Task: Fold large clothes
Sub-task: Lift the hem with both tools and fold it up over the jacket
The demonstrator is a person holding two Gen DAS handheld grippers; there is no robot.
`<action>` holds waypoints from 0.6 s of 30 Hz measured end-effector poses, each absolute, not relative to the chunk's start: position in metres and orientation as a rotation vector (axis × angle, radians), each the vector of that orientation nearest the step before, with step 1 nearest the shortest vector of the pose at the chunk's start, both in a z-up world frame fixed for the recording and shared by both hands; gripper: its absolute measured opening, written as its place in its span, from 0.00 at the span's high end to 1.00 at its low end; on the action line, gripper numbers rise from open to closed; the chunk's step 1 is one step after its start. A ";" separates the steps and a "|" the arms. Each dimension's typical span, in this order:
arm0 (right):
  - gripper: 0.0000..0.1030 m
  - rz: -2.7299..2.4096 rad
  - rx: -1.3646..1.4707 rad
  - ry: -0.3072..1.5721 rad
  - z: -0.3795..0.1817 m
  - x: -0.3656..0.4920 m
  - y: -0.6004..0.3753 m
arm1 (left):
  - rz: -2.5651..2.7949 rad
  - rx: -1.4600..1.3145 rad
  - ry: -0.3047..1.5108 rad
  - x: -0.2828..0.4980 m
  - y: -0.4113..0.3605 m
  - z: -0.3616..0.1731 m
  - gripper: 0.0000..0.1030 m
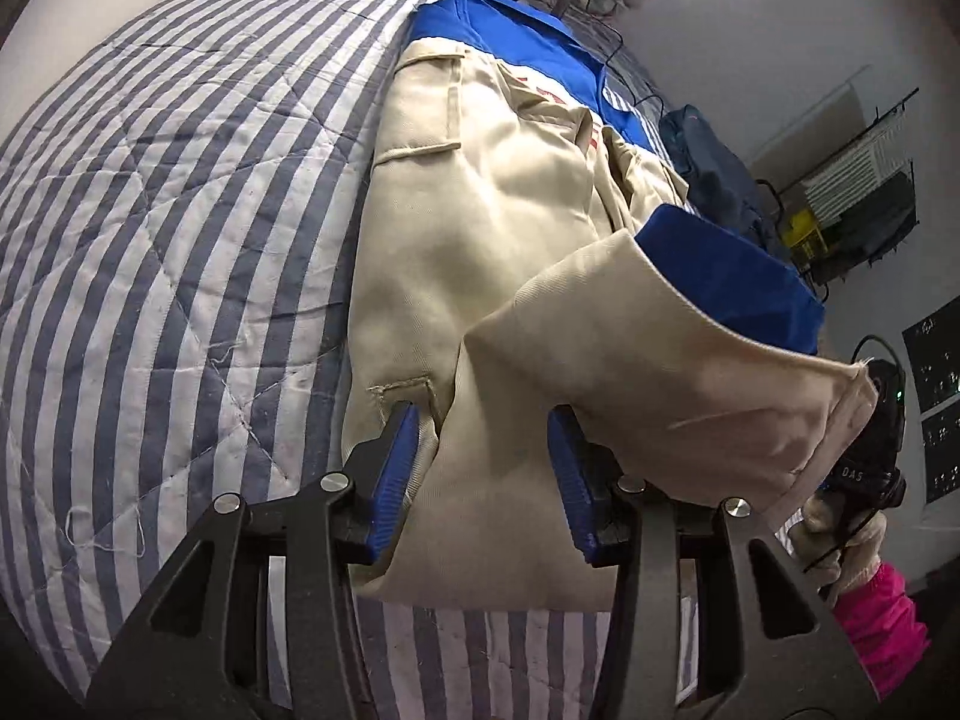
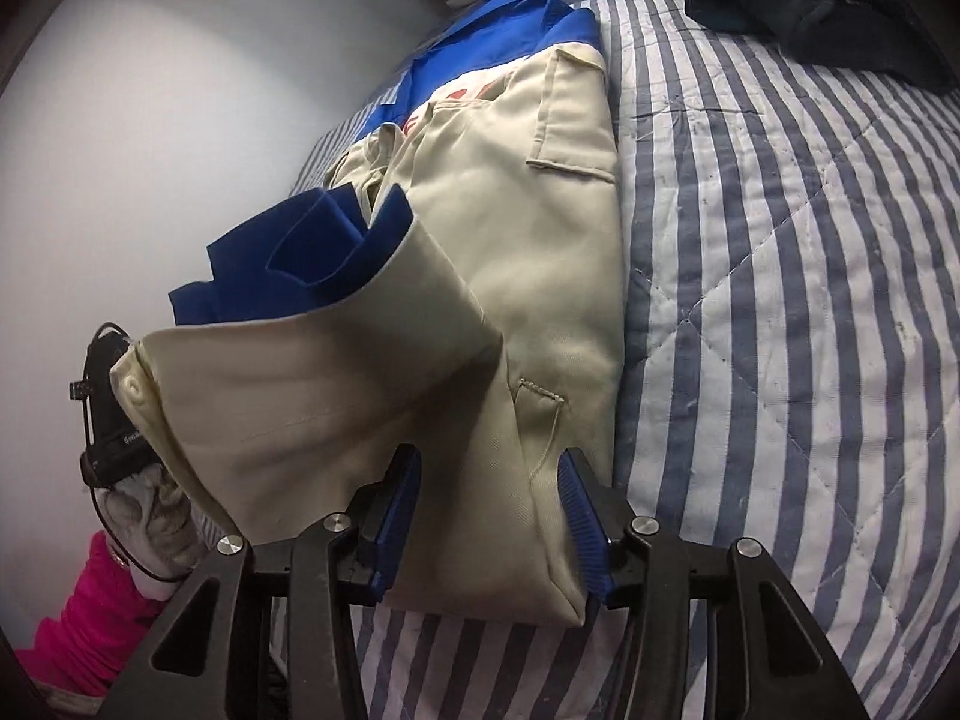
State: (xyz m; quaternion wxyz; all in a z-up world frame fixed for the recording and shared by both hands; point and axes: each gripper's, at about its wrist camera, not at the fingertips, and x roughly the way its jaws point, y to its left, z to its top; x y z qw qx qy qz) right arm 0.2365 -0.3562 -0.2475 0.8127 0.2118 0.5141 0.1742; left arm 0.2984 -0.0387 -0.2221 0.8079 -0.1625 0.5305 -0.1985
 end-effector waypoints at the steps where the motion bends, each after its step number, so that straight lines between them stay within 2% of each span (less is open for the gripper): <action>1: 0.50 0.376 0.445 1.097 -0.248 0.236 -0.357 | -0.420 -0.331 1.136 0.299 -0.040 -0.223 0.56; 8: 0.50 0.374 0.384 1.088 -0.251 0.241 -0.346 | -0.436 -0.274 1.119 0.298 -0.054 -0.225 0.57; 9: 0.50 0.378 0.383 1.089 -0.251 0.240 -0.347 | -0.445 -0.256 1.121 0.297 -0.057 -0.225 0.63; 11: 0.59 0.388 0.387 1.088 -0.250 0.239 -0.345 | -0.448 -0.234 1.126 0.295 -0.060 -0.225 0.71; 12: 0.63 0.393 0.389 1.090 -0.250 0.240 -0.343 | -0.452 -0.240 1.129 0.295 -0.059 -0.225 0.78; 17: 0.64 0.395 0.400 1.074 -0.251 0.237 -0.344 | -0.451 -0.265 1.134 0.294 -0.056 -0.226 0.82; 18: 0.63 0.394 0.411 1.070 -0.252 0.236 -0.345 | -0.448 -0.264 1.131 0.294 -0.057 -0.226 0.87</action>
